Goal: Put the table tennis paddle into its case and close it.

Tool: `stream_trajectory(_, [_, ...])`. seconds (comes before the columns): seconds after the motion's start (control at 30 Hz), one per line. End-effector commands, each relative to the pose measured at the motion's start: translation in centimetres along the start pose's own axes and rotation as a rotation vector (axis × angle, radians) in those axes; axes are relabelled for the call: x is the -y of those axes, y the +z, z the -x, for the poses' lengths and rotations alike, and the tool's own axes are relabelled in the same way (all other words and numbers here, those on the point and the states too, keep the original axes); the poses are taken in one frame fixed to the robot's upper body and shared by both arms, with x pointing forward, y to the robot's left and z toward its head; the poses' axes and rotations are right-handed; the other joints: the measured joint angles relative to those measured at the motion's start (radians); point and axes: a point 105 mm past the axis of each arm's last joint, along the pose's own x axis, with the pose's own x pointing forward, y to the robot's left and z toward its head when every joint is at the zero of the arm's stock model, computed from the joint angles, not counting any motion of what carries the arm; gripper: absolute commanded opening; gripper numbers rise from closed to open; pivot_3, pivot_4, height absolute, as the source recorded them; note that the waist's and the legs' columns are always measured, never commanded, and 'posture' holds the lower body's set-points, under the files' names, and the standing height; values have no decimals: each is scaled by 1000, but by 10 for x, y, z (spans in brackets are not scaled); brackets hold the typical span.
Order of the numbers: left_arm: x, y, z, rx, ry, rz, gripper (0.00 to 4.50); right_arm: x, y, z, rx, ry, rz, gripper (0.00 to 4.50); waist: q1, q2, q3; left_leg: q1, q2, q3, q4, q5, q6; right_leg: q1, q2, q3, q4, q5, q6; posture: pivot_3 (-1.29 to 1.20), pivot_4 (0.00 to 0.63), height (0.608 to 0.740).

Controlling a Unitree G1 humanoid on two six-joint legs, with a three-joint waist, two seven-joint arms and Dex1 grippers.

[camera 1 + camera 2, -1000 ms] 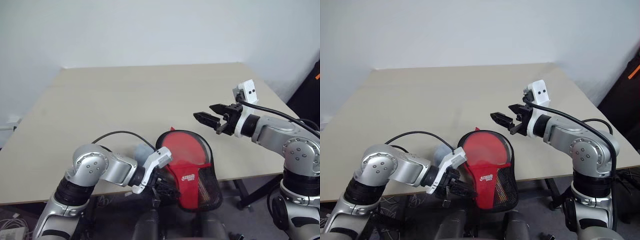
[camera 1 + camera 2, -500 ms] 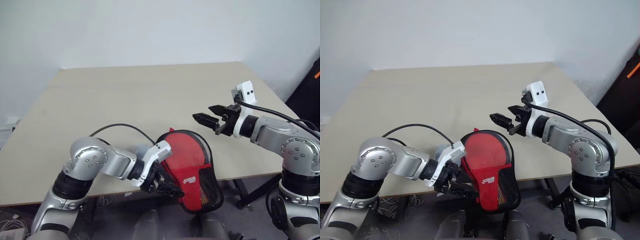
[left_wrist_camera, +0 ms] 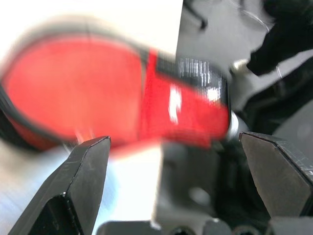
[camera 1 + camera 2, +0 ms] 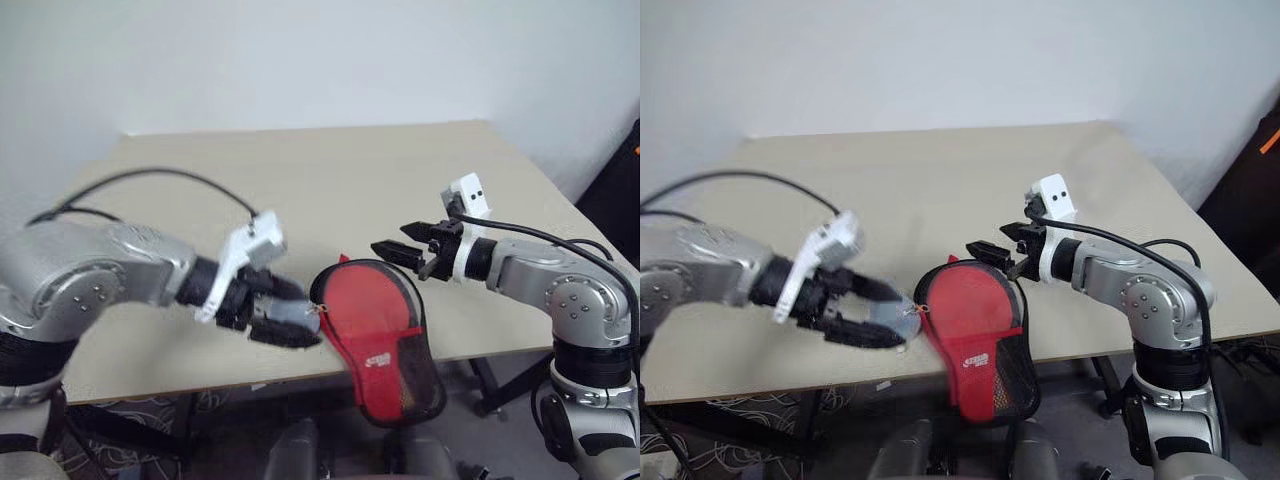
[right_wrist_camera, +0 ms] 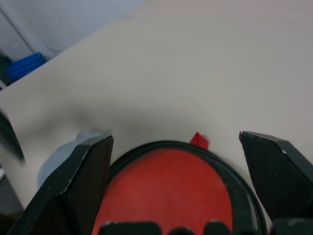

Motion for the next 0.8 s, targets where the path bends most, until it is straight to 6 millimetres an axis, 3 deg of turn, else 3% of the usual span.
stream_trajectory(0.03, [-14, 23, 18, 105, 67, -115, 4500, -2, 9, -1, 31, 8, 39, 4097, -4, 0, 3, 5, 1, -4, 1, 1, -3, 1, -4, 3, -2, -2, -5, 0, 0, 654])
stream_trajectory(0.1, [-27, 25, 26, 127, 119, -134, 4500, -3, 7, -3, 25, 12, 43, 3501, -23, 5, 2, 4, 6, -24, 22, -12, -38, 6, -4, -2, 0, -8, -14, 0, 0, 654])
stream_trajectory(0.13, [-38, 22, 32, 124, 177, -148, 4500, -3, 7, -4, 20, 11, 48, 3143, -26, 4, 2, -3, 9, -31, 28, -16, -38, 7, -1, -12, 2, -10, -14, 0, 0, 654])
stream_trajectory(0.17, [-50, 19, 37, 126, 228, -144, 4500, -4, 6, -5, 15, 14, 52, 2811, -28, 4, 3, -5, 10, -33, 29, -16, -36, 7, 2, -14, 2, -10, -14, 0, 0, 654])
stream_trajectory(0.27, [-66, 8, 45, 127, 293, -129, 4500, -5, 5, -7, 8, 19, 59, 1667, -28, 2, 3, -6, 13, -33, 28, -10, 8, 13, 17, -22, 1, -9, -10, 0, 0, 654])
stream_trajectory(0.4, [-81, -18, 51, 126, 342, -45, 4500, -8, 2, -11, -4, 28, 60, 201, -26, 1, 3, -1, 15, -33, 28, -11, 10, 19, 19, -23, 0, -9, -10, 0, 0, 654])
stream_trajectory(0.57, [-66, -50, 38, 109, 262, 35, 4500, -10, -1, -14, -19, 29, 63, 51, -26, -1, 3, -1, 15, -34, 29, -12, 10, 19, 19, -23, -1, -9, -10, 0, 0, 654])
stream_trajectory(0.8, [-48, -77, 19, 115, 186, 112, 4500, -9, -3, -17, -35, 25, 64, 51, -25, -2, 4, 0, 15, -34, 30, -12, 11, 20, 18, -24, -1, -10, -11, 0, 0, 654])
